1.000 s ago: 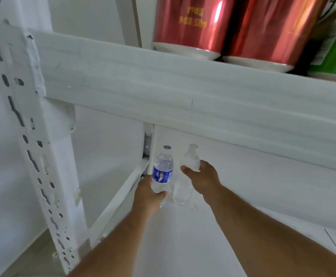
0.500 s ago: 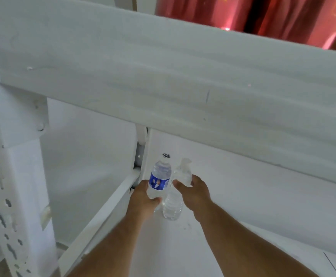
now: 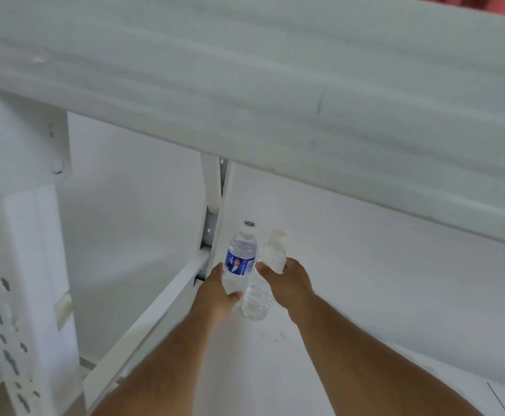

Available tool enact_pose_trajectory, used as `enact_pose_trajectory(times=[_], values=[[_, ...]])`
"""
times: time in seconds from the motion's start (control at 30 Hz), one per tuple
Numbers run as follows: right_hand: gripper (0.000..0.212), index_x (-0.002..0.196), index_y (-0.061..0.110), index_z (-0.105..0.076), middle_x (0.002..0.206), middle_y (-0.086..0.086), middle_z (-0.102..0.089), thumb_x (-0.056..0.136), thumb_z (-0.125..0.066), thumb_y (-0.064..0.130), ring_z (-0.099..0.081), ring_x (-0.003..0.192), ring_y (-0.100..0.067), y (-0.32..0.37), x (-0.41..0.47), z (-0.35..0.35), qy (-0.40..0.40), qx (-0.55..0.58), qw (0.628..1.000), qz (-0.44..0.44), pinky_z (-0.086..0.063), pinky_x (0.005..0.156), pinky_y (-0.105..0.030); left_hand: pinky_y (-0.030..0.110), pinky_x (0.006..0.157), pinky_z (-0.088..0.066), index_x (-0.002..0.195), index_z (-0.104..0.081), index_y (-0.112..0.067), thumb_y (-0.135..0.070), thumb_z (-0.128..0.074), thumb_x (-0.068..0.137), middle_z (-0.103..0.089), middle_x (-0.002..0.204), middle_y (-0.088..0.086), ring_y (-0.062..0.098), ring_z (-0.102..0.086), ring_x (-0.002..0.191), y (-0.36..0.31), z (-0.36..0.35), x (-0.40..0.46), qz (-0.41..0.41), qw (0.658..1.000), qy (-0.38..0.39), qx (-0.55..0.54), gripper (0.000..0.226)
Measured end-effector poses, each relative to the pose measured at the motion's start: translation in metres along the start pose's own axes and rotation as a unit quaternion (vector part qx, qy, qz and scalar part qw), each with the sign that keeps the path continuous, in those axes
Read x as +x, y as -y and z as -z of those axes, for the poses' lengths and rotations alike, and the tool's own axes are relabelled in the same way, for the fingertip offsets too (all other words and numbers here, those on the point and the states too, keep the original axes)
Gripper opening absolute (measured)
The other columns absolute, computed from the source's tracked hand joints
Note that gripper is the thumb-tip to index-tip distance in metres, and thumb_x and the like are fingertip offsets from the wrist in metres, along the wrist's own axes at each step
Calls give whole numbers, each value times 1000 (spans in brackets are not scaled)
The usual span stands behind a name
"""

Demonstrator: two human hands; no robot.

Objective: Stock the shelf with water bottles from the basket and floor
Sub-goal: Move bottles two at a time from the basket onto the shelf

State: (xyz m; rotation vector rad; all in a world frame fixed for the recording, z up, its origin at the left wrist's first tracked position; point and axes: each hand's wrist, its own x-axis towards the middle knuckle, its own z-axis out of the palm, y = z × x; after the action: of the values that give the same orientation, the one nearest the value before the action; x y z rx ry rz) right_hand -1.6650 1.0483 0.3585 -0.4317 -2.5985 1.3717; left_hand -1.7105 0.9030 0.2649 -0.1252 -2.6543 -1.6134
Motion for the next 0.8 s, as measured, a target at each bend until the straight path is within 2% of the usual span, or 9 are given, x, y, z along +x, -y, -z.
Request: enact_pose_trajectory(times=[0.1,0.17,0.23,0.33,0.4,0.47,0.67,0.8], values=[[55,124,10,-56,117,-3,-62,87,-68,49,-60,105,-22,4,-8,6,1,-17,999,-32,-48,86,-34,27,102,-43,151,-27,-24,-28,-74,78,-49,145,-3,19,-50,129,-2,3,-13,30,999,18,15,86],[75,146,6,-39,141,-8,-51,90,-64,49,-51,127,-25,7,-17,13,5,-40,998,-50,-41,90,-30,35,103,-46,150,-28,-24,-30,-72,79,-50,144,1,21,-52,128,-6,8,-26,40,999,21,22,84],[84,155,8,-25,153,-8,-41,92,-62,50,-44,137,-26,7,-29,19,15,-57,997,-58,-39,97,-29,34,101,-47,147,-33,-23,-28,-68,83,-53,140,3,23,-54,124,-16,15,-44,36,998,23,42,73],[80,157,14,-22,157,-7,-37,95,-57,50,-41,140,-27,7,-61,26,45,-138,988,-45,-38,107,-33,39,108,-42,150,-29,-21,-32,-63,88,-42,151,3,23,-45,134,-33,32,-80,6,984,72,162,72],[75,156,17,-25,157,-5,-37,96,-54,51,-41,140,-26,10,-89,30,64,-232,971,-9,-36,110,-35,43,114,-33,155,-16,-22,-37,-57,92,-24,160,1,24,-32,143,-49,46,-109,-16,949,122,291,76],[68,153,19,-32,154,-4,-41,97,-53,50,-40,139,-27,16,-120,34,73,-298,951,38,-36,111,-38,46,114,-31,155,-13,-22,-39,-53,94,-22,161,0,26,-30,143,-65,61,-135,-40,917,151,368,75],[73,154,17,-27,160,-4,-28,96,-45,58,-25,148,-25,24,-202,33,110,-405,906,51,-27,119,-44,46,109,-36,152,-20,-23,-39,-52,92,-33,155,1,29,-38,136,-85,104,-193,-74,872,191,445,70],[73,149,14,-33,152,-5,-39,93,-45,61,-32,142,-27,21,-246,29,111,-425,897,48,-32,115,-47,44,108,-37,152,-22,-24,-37,-52,92,-32,155,1,28,-38,136,-90,126,-227,-97,860,201,459,68]])
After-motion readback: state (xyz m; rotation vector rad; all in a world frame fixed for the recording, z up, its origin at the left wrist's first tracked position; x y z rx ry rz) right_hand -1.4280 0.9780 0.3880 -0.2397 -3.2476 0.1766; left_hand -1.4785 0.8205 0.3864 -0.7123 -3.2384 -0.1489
